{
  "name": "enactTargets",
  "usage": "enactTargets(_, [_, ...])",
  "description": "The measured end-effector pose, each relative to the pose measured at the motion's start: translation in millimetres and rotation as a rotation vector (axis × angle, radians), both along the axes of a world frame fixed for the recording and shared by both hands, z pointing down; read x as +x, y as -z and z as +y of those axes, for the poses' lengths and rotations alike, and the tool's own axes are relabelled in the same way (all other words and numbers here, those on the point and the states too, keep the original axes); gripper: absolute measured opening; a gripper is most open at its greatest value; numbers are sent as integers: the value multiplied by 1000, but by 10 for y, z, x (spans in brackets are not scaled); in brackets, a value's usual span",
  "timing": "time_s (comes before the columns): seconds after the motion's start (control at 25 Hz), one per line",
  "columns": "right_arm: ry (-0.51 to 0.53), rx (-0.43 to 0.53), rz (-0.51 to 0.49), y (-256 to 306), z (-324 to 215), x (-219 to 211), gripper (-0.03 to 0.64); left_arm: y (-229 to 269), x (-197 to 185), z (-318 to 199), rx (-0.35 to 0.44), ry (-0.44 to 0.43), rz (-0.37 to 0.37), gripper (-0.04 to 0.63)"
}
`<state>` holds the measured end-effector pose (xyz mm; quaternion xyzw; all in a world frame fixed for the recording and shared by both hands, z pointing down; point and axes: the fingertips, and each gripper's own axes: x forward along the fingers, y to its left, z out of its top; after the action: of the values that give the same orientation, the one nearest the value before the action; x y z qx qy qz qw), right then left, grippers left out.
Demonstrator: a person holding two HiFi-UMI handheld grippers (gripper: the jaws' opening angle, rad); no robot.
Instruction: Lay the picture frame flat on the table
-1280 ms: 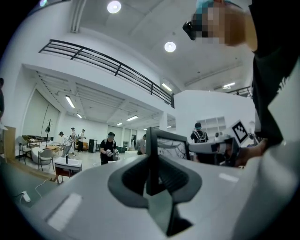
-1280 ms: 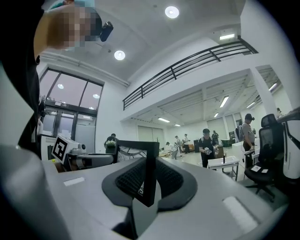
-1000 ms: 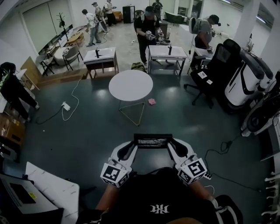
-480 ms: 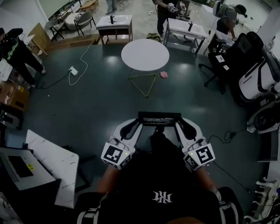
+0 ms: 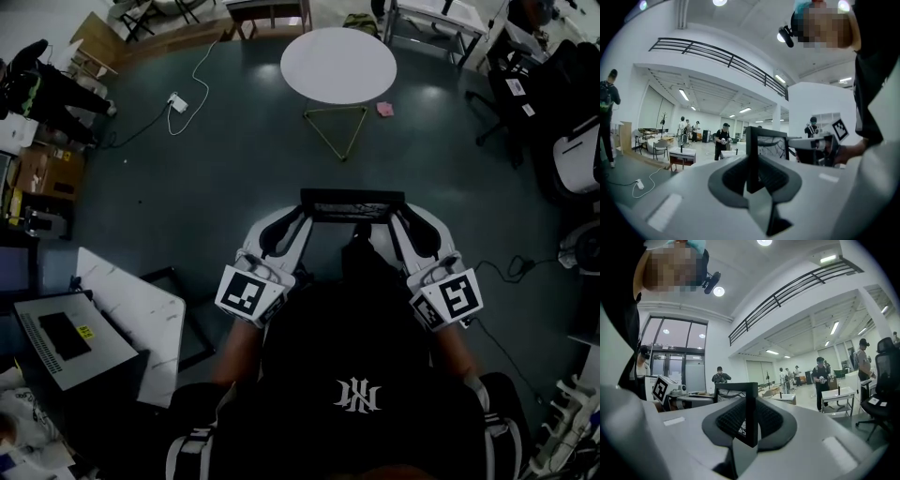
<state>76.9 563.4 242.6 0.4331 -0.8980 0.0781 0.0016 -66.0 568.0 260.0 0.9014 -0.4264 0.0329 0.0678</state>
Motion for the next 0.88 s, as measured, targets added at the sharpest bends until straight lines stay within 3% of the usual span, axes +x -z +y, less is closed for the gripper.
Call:
enactTargets(0.6, [84, -46, -40, -68, -1733, 227, 52, -131, 259, -1667, -63, 72, -27, 57])
enactTargets(0.88, [100, -91, -33, -160, -2464, 569, 52, -108, 575, -2366, -81, 90, -45, 57])
